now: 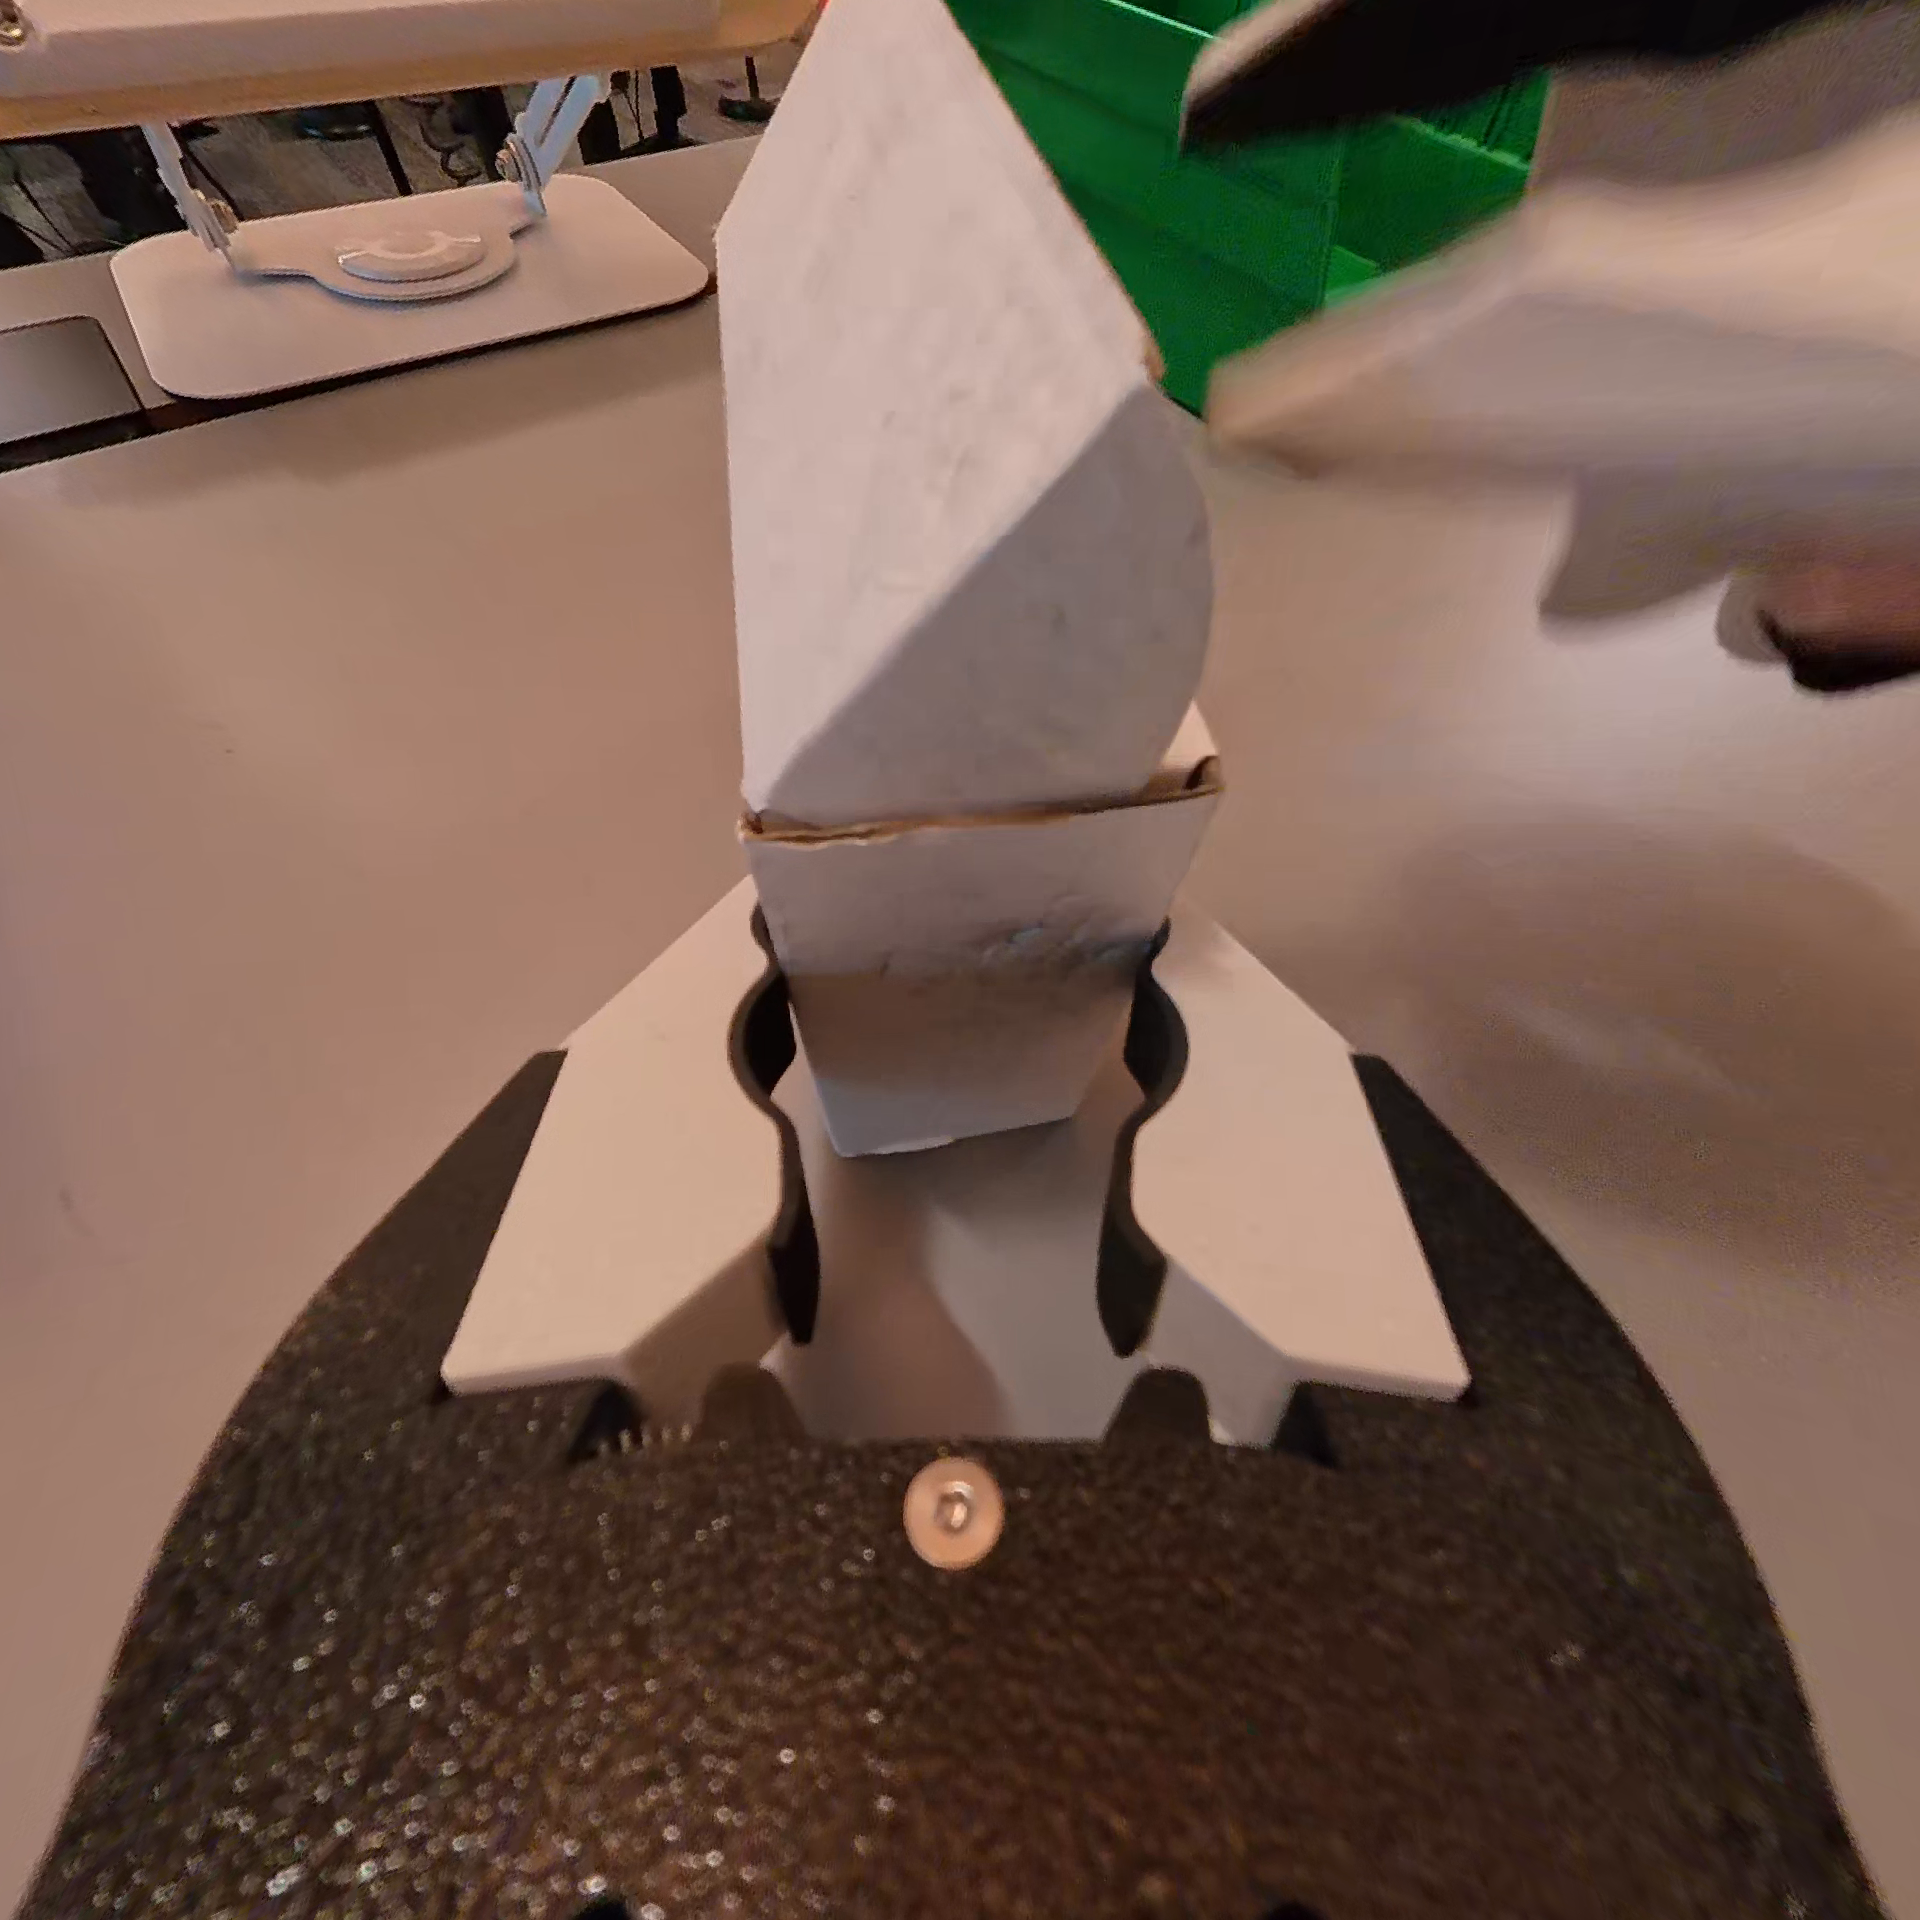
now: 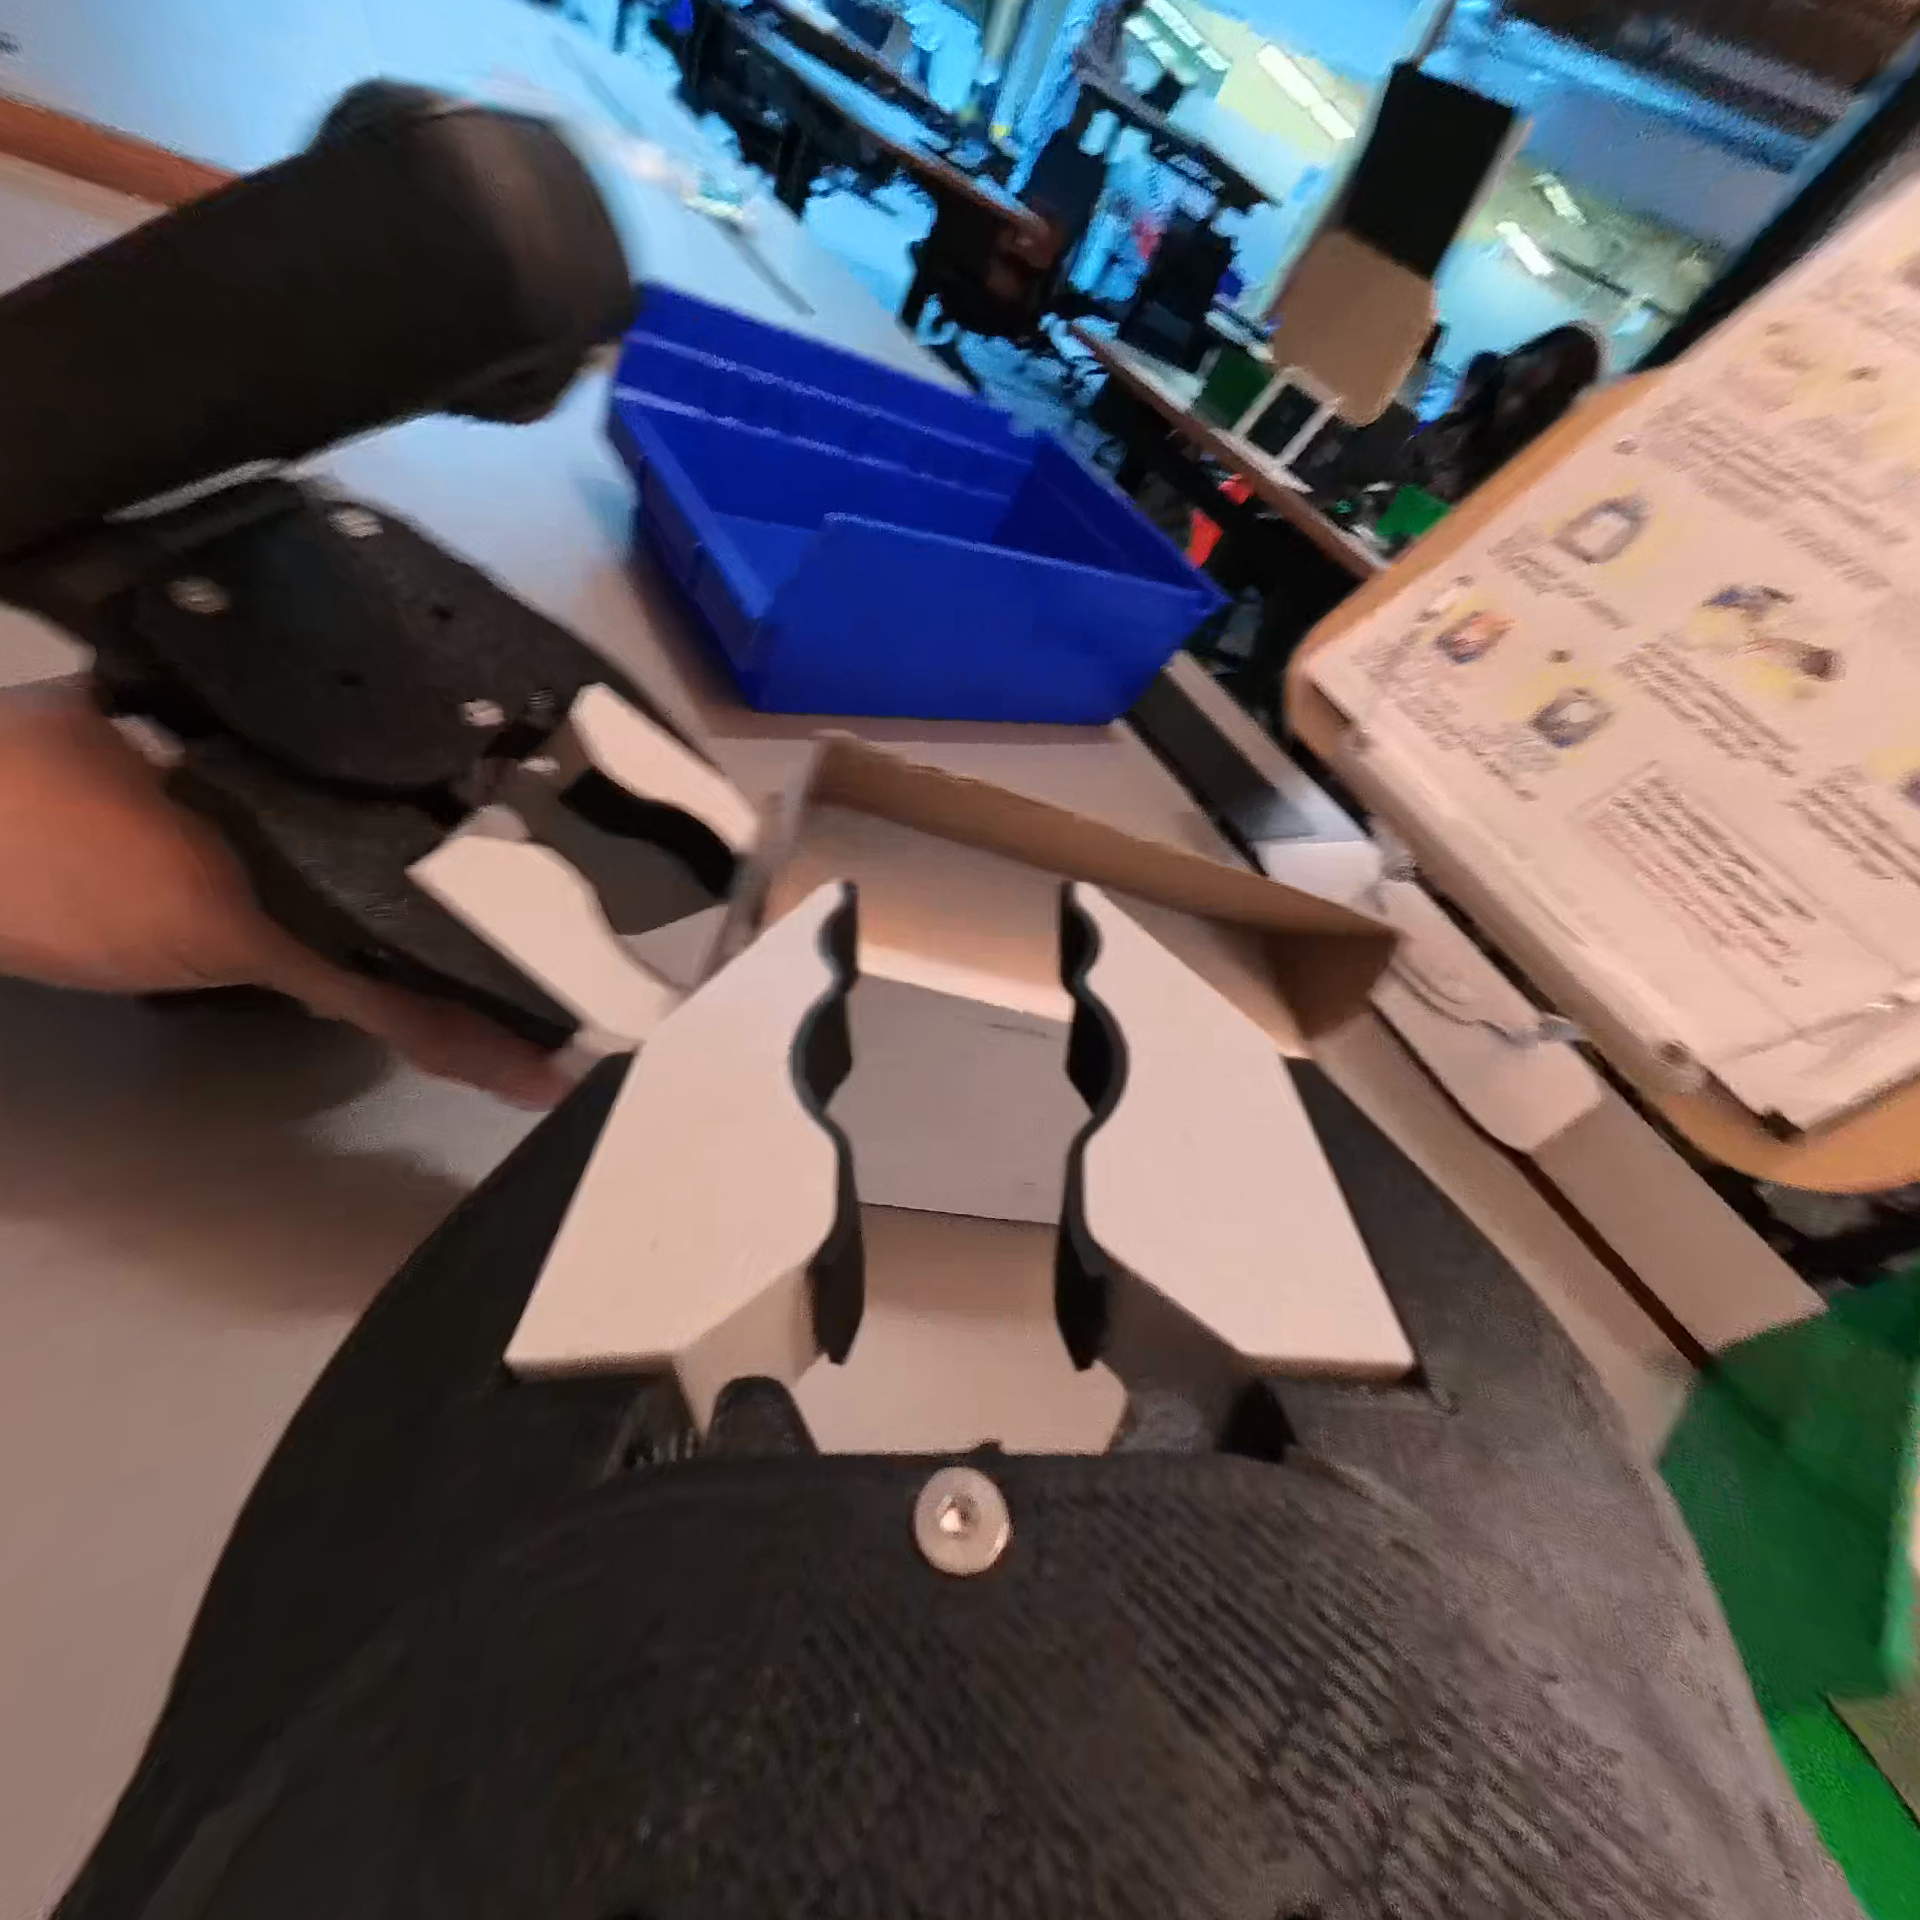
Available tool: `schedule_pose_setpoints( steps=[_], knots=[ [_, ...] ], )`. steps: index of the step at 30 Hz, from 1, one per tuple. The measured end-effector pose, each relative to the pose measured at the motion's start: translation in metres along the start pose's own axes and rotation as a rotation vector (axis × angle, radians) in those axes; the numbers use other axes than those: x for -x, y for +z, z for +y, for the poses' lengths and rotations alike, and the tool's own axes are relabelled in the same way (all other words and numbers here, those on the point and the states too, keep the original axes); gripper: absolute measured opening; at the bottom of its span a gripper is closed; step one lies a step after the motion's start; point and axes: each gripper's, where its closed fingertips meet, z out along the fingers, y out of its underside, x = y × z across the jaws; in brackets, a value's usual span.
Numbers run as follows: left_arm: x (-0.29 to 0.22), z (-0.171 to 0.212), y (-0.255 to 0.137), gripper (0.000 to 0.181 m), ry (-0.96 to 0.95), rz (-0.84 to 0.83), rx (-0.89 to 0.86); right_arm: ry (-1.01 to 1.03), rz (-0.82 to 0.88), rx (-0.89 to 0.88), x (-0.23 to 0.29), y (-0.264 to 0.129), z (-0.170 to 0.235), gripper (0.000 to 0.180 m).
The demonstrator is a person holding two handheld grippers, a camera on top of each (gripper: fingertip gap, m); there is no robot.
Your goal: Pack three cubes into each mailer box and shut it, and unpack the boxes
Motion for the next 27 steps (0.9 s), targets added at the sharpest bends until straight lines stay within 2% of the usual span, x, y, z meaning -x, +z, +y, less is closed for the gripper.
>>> schedule_pose_setpoints(
  steps=[3,5,6,8,9,11,13,14,17,22,24,27],
  knots=[
    [0.000,0.000,0.000,0.062,0.003,0.000,0.000,0.137,0.176,-0.018,-0.066,-0.007,0.009,0.008],
    [0.000,0.000,0.000,0.061,0.001,0.004,0.000,0.230,0.187,-0.034,-0.092,-0.005,0.014,0.009],
    [0.000,0.000,0.000,0.061,0.003,0.004,0.000,0.222,0.173,-0.088,-0.099,-0.005,0.003,0.011],
    [0.000,0.000,0.000,0.061,0.006,0.004,0.000,0.064,0.205,-0.228,-0.112,-0.009,-0.033,0.007],
    [0.000,0.000,0.000,0.061,0.004,0.005,0.000,-0.044,0.235,-0.207,-0.118,-0.005,-0.040,0.006],
    [0.000,0.000,0.000,0.062,0.004,0.006,0.000,-0.277,0.222,0.028,-0.125,0.018,-0.024,0.003],
    [0.000,0.000,0.000,0.062,0.006,0.004,0.000,-0.551,0.232,0.174,-0.131,0.037,-0.011,0.000],
    [0.000,0.000,0.000,0.062,0.005,0.004,0.000,-0.630,0.180,0.242,-0.128,0.046,0.001,0.000],
    [0.000,0.000,0.000,0.062,0.004,0.002,0.000,-0.697,0.084,0.347,-0.123,0.060,0.033,0.000],
    [-0.001,0.000,0.000,0.062,0.013,0.000,-0.002,-0.790,0.031,0.370,-0.108,0.053,0.061,0.000],
    [-0.001,0.000,0.000,0.062,0.009,0.004,-0.001,-0.769,0.095,0.312,-0.107,0.053,0.064,0.000],
    [-0.001,-0.001,0.000,0.062,0.027,-0.003,-0.003,-0.712,0.087,0.290,-0.107,0.049,0.062,0.000]
  ],
)
